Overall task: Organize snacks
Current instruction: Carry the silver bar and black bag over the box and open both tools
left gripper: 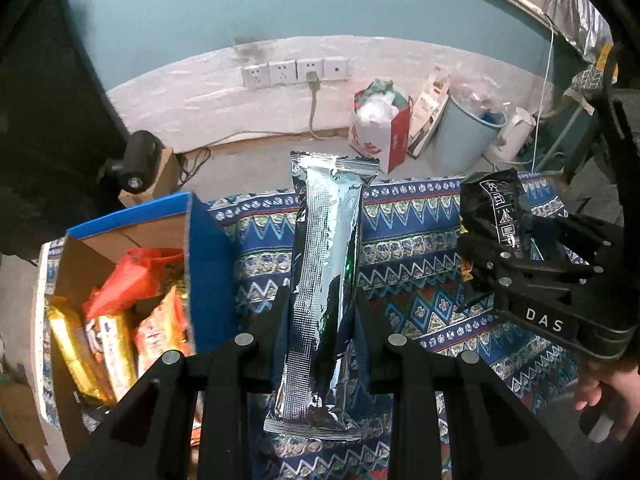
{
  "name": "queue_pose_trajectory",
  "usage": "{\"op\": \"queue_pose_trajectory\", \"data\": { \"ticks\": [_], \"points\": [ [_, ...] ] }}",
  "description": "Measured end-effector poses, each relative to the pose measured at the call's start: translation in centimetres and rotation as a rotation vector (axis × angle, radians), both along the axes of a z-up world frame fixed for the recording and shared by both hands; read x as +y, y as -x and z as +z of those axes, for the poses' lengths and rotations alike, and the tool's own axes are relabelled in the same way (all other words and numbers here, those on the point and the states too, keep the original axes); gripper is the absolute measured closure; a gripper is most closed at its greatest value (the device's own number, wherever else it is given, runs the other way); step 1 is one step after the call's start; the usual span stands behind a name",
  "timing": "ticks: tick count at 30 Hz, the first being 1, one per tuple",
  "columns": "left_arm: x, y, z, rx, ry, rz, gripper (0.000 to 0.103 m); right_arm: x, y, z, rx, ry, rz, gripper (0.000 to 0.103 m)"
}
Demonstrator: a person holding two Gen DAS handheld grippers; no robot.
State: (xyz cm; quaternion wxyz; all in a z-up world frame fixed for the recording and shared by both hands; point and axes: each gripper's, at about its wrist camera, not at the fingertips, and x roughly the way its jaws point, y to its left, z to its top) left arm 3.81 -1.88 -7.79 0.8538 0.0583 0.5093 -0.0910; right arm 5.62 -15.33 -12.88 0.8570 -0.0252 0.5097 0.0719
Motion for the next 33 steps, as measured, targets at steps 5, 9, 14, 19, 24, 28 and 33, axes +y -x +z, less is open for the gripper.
{"op": "queue_pose_trajectory", "data": {
  "ticks": [5,9,14,19,24,28,33],
  "points": [
    [1.6,1.1,0.8,-0.013,0.010,0.014,0.074,1.8,1.1,2.0,-0.038,-0.013,0.052,0.044],
    [3.3,2.0,1.2,-0.022,0.013,0.034,0.074,3.2,1.6,3.5,-0.066,-0.029,0.093,0.044],
    [6.0,3.0,1.3,-0.025,0.020,0.071,0.074,5.4,2.0,4.7,-0.087,-0.064,0.144,0.044],
    [9.3,3.7,1.4,-0.025,0.037,0.125,0.074,7.9,1.9,4.8,-0.089,-0.067,0.182,0.044],
    [12.4,4.4,1.1,-0.027,0.043,0.188,0.074,10.8,1.8,5.2,-0.092,-0.074,0.224,0.044],
    [14.5,4.9,0.6,-0.021,0.043,0.223,0.074,13.0,1.7,5.3,-0.096,-0.083,0.257,0.044],
    [16.2,5.2,-0.2,-0.004,0.049,0.252,0.074,15.6,1.6,5.3,-0.095,-0.083,0.297,0.044]
  ]
}}
